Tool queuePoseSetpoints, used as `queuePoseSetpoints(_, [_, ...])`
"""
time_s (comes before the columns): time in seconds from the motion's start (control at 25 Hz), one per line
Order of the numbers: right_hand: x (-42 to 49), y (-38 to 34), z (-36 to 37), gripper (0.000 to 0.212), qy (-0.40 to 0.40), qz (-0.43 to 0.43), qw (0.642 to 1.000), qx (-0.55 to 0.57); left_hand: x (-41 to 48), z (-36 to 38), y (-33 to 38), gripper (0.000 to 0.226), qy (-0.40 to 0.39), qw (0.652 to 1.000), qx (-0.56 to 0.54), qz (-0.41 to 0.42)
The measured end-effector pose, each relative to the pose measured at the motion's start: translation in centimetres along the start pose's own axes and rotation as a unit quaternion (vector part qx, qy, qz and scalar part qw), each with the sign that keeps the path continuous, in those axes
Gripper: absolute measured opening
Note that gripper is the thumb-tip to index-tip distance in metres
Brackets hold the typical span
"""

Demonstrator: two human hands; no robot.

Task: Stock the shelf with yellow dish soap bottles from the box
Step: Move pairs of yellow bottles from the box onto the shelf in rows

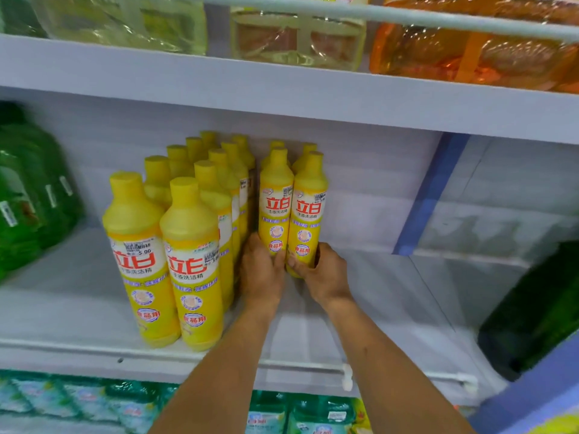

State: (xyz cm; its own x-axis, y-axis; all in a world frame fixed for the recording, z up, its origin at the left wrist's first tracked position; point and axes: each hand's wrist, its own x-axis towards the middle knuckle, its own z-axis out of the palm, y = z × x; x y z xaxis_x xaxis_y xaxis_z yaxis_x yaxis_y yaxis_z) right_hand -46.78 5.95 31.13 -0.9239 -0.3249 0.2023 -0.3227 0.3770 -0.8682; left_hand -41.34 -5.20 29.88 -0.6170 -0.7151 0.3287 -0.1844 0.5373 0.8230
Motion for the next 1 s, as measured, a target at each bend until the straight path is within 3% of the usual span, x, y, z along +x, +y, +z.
queuePoseSetpoints(0.28, [0.1,0.1,0.2,0.055,-0.003,0.007,1.000,0.018,-0.2,0.3,-0.4,0.061,0.001,1.000,0.025,0.002])
queuePoseSetpoints(0.76, [-0.2,0.3,0.7,0.057,-0.008,0.008,0.999,0.032,-0.3,0.0,-0.2,0.047,0.010,1.000,0.003,-0.013])
queuePoseSetpoints(0.88, [-0.4,0.0,0.2,0.057,-0.021,0.006,1.000,-0.008,-0.6,-0.5,0.4,0.047,-0.038,0.997,0.016,-0.064])
queuePoseSetpoints(1.0, [-1.1,-0.9,-1.3,0.058,-0.043,0.004,0.990,-0.131,-1.0,-1.5,1.0,0.048,-0.099,0.989,0.084,-0.077])
